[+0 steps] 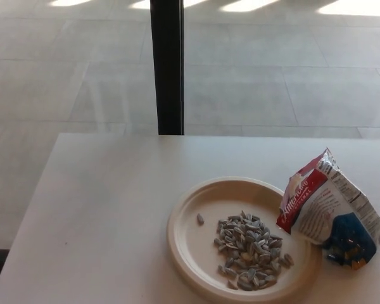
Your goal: The robot uses its right hand to pick up a bag of sunflower seeds kept in the middle of the desk and tilts it over a plate kept next to it to pour out a few seeds and then puts the bag of seeds back on the desk
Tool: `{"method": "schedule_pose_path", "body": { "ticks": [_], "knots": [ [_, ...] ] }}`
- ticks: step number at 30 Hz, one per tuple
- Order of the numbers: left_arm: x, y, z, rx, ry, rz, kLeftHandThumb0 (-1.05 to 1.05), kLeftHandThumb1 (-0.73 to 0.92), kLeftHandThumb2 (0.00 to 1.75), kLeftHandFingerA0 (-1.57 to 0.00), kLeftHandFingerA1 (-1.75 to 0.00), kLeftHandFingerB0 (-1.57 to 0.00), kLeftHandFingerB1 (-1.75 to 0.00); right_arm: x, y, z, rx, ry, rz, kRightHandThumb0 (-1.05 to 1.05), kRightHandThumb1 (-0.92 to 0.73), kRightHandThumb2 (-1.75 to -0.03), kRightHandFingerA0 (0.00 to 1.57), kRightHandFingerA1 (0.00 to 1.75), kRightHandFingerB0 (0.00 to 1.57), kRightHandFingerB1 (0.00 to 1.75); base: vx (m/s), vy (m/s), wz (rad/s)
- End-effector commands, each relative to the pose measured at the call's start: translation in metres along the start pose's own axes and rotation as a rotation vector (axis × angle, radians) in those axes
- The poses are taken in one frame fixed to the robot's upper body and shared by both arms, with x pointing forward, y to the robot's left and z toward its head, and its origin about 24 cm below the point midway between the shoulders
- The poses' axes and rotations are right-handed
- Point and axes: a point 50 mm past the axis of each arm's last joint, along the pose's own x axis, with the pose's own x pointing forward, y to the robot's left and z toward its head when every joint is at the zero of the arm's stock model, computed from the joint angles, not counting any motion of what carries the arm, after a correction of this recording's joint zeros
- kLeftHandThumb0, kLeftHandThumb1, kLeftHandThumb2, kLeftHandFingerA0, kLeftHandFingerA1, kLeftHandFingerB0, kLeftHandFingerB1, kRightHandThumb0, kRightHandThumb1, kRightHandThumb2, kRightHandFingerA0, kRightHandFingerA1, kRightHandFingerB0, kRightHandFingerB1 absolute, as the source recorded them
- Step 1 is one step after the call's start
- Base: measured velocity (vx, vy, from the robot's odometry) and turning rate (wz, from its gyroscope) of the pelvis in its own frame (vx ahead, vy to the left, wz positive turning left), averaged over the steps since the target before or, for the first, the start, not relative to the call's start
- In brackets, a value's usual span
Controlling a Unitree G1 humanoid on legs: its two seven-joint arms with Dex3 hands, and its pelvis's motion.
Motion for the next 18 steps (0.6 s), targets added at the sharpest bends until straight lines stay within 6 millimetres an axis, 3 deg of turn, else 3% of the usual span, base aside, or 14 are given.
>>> {"method": "schedule_pose_path", "body": {
  "ticks": [1, 3, 4, 5, 6, 8, 9, 10, 14, 15, 17, 18],
  "knots": [
    [0.0, 0.011, 0.008, 0.119, 0.019, 0.017, -0.79, 0.88, 0.67, -0.53, -0.53, -0.41, -0.39, -0.004, -0.011, 0.021, -0.259, -0.098, 0.004, -0.76, -0.52, -0.86, 0.26, 0.76, 0.11, 0.66, 0.0, 0.0, 0.0],
    [-0.001, 0.012, 0.006, 0.121, 0.025, 0.023, -0.79, 0.88, 0.66, -0.52, -0.51, -0.4, -0.39, -0.003, -0.011, 0.021, -0.273, -0.097, 0.013, -0.74, -0.52, -0.86, 0.25, 0.75, 0.1, 0.66, 0.0, 0.0, 0.0],
    [-0.001, 0.011, 0.006, 0.111, 0.021, 0.02, -0.78, 0.88, 0.67, -0.52, -0.53, -0.4, -0.4, -0.004, -0.012, 0.021, -0.281, -0.095, 0.011, -0.72, -0.66, -0.59, 0.22, 0.85, 0.06, 0.72, 0.0, 0.0, 0.0],
    [0.0, 0.01, 0.007, 0.102, 0.023, 0.015, -0.76, 0.69, 1.07, -0.45, -0.62, -0.31, -0.52, -0.004, -0.013, 0.021, -0.279, -0.088, 0.012, -0.72, -0.66, -0.59, 0.19, 0.83, 0.06, 0.71, 0.0, 0.0, 0.0],
    [0.001, 0.009, 0.008, 0.116, 0.023, 0.013, -0.79, 0.89, 0.67, -0.53, -0.54, -0.39, -0.4, -0.005, -0.015, 0.021, -0.282, -0.086, 0.019, -0.71, -0.66, -0.58, 0.17, 0.83, 0.06, 0.73, 0.0, 0.0, 0.0],
    [0.001, 0.008, 0.01, 0.118, 0.024, 0.016, -0.79, 0.88, 0.67, -0.54, -0.55, -0.42, -0.41, -0.006, -0.017, 0.02, -0.306, -0.086, 0.018, -0.73, -0.65, -0.59, 0.19, 0.83, 0.06, 0.71, 0.0, 0.0, 0.0],
    [0.002, 0.007, 0.009, 0.059, 0.03, 0.01, -0.76, 0.68, 1.07, -0.48, -0.64, -0.35, -0.53, -0.006, -0.017, 0.021, -0.308, -0.083, 0.023, -0.72, -0.66, -0.59, 0.18, 0.82, 0.06, 0.7, 0.0, 0.0, 0.0],
    [0.002, 0.006, 0.009, 0.07, 0.028, 0.011, -0.8, 0.87, 0.66, -0.53, -0.56, -0.41, -0.41, -0.006, -0.018, 0.021, -0.31, -0.08, 0.019, -0.73, -0.65, -0.59, 0.18, 0.82, 0.06, 0.71, 0.0, 0.0, 0.0],
    [0.003, 0.004, 0.012, 0.089, 0.024, 0.002, -0.79, 0.88, 0.66, -0.53, -0.54, -0.39, -0.4, -0.005, -0.015, 0.023, -0.318, -0.083, 0.023, -0.72, -0.67, -0.58, 0.16, 0.84, 0.04, 0.74, 0.0, 0.0, 0.0],
    [0.004, 0.003, 0.014, 0.076, 0.02, 0.002, -0.85, 0.7, 0.84, -0.5, -0.59, -0.34, -0.46, -0.005, -0.015, 0.022, -0.312, -0.084, 0.028, -0.72, -0.67, -0.58, 0.14, 0.85, 0.03, 0.77, 0.0, 0.0, 0.0],
    [0.004, 0.002, 0.015, 0.065, 0.016, -0.003, -0.85, 0.7, 0.84, -0.5, -0.59, -0.34, -0.46, -0.006, -0.015, 0.022, -0.305, -0.086, 0.033, -0.72, -0.67, -0.58, 0.14, 0.85, 0.03, 0.77, 0.0, 0.0, 0.0],
    [0.005, 0.001, 0.016, 0.044, 0.013, -0.015, -0.8, 0.87, 0.66, -0.48, -0.53, -0.34, -0.41, -0.006, -0.015, 0.022, -0.311, -0.09, 0.039, -0.74, -0.66, -0.57, 0.15, 0.85, 0.04, 0.76, 0.0, 0.0, 0.0]
  ]
}}
